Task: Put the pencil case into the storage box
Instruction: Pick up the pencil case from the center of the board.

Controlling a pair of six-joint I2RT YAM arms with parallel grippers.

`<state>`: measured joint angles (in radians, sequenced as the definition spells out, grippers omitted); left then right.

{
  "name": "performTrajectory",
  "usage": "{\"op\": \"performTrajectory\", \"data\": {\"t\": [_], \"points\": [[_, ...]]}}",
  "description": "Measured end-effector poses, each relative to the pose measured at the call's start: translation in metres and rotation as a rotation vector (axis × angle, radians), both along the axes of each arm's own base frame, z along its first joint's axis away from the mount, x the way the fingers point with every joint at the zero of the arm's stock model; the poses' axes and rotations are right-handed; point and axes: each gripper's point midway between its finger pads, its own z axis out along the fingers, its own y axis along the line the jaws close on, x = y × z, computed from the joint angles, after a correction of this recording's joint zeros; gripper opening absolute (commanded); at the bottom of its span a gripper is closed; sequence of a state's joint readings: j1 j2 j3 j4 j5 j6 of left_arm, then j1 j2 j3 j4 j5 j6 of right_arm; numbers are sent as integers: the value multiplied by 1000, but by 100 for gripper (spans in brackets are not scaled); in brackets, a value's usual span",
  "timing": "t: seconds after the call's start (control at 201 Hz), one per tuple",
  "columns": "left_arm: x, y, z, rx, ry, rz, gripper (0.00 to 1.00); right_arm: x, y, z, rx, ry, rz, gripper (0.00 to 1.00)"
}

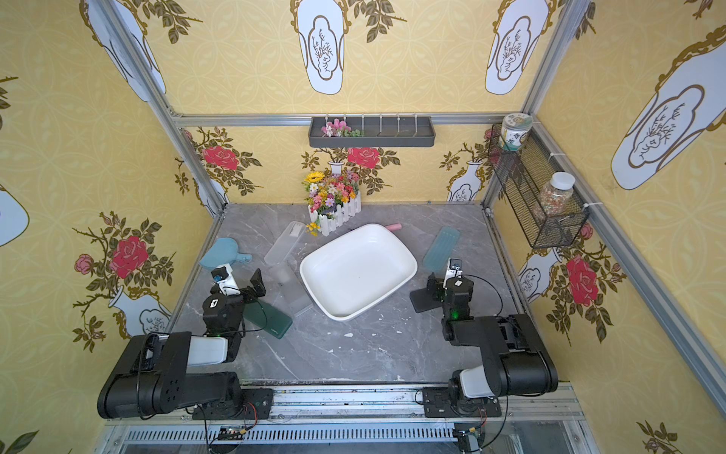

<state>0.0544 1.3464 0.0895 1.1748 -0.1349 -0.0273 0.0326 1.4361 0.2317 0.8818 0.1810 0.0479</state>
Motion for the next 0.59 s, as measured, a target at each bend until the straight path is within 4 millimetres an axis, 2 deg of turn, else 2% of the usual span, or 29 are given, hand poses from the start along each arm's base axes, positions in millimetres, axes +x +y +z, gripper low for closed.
{"op": "performTrajectory", "data": {"t": [0.1, 0.164, 0.199, 0.279, 0.339, 0.438, 0.533, 0.593], "points": [[1, 2, 1, -1, 3, 5, 100, 1, 0, 1, 0, -3, -1, 97], [6, 7, 9, -8, -2, 35, 99, 2, -3, 7, -6, 10, -16, 97], [11, 10, 20, -13, -14, 55, 99, 7, -6, 18, -10, 8, -38, 97], [24, 18, 47, -14, -52, 100, 99, 21, -15, 59, 2, -56, -102, 97], [27, 20, 52, -13, -44, 125, 99, 26, -20, 87, 18, -95, -141, 97], [27, 11, 54, -9, -5, 114, 99, 35, -22, 118, 56, -73, -172, 97], [29, 2, 72, -42, -18, 94, 100, 49, -20, 146, 96, -45, -181, 97], [32, -3, 82, -73, -19, 84, 100, 52, -16, 152, 121, -15, -174, 97]]}}
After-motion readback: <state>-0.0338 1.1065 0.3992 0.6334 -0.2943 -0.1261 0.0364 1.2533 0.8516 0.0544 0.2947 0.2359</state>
